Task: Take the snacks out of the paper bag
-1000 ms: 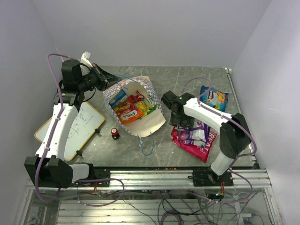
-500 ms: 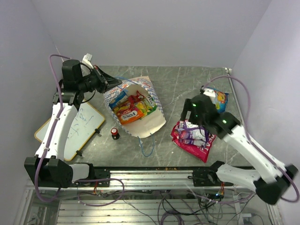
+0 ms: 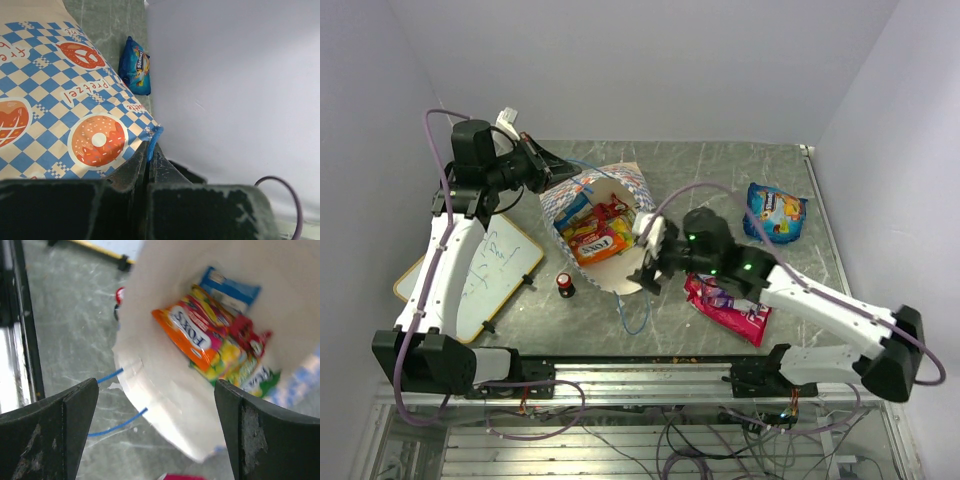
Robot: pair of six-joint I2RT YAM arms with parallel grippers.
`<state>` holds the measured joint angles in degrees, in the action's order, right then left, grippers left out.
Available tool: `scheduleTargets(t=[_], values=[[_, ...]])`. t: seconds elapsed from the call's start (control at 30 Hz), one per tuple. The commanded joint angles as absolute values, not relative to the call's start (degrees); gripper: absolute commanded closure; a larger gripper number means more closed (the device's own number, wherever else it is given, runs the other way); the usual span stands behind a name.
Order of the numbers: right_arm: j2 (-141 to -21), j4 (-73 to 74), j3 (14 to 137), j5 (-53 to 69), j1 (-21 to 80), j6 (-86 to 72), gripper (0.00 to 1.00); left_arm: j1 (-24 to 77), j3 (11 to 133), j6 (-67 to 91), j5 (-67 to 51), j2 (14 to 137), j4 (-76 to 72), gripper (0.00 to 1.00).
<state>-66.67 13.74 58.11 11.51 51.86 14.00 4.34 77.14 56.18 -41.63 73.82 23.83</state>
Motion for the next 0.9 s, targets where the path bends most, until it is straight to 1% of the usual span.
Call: scheduleTargets(t=[0.0, 0.13, 0.23, 0.37, 0.43, 0.5, 0.57, 0.73, 0.87], values=[[-72.7, 6.6, 59.1, 18.5, 56.0, 35.4, 0.00, 4.6, 77.7, 58.0, -43.2, 72.9, 23.7, 0.93], [-77.2, -1.0, 54.1, 12.4, 58.1, 43.4, 0.00, 4.6, 77.8, 57.3, -42.5, 72.7, 25.7, 0.93], [-81.5, -2.5, 53.0, 10.4, 58.0, 51.6, 0.00, 4.6, 79.5, 54.7, -42.7, 73.9, 29.4, 0.93], [-87.1, -8.6, 51.3, 8.3, 58.0, 59.7, 0.05, 4.6, 81.2, 52.9, -43.7, 75.7, 31.3, 0.93], [-89.8, -12.6, 51.2, 7.1, 57.8, 60.3, 0.09, 4.7, 82.4, 51.8, -44.0, 76.6, 32.9, 0.93], [-92.5, -15.2, 52.6, 7.1, 57.6, 59.9, 0.17, 4.7, 84.0, 49.8, -44.3, 77.7, 35.9, 0.93], [-95.1, -17.3, 53.6, 7.8, 57.5, 59.6, 0.23, 4.7, 85.2, 48.6, -44.5, 78.2, 37.8, 0.93], [-101.9, -20.7, 56.2, 7.7, 57.5, 61.6, 0.26, 4.7, 85.4, 48.4, -45.5, 78.4, 38.3, 0.93], [-107.1, -23.7, 60.3, 2.8, 57.5, 60.5, 0.28, 4.7, 84.4, 50.7, -46.5, 78.1, 35.3, 0.93]])
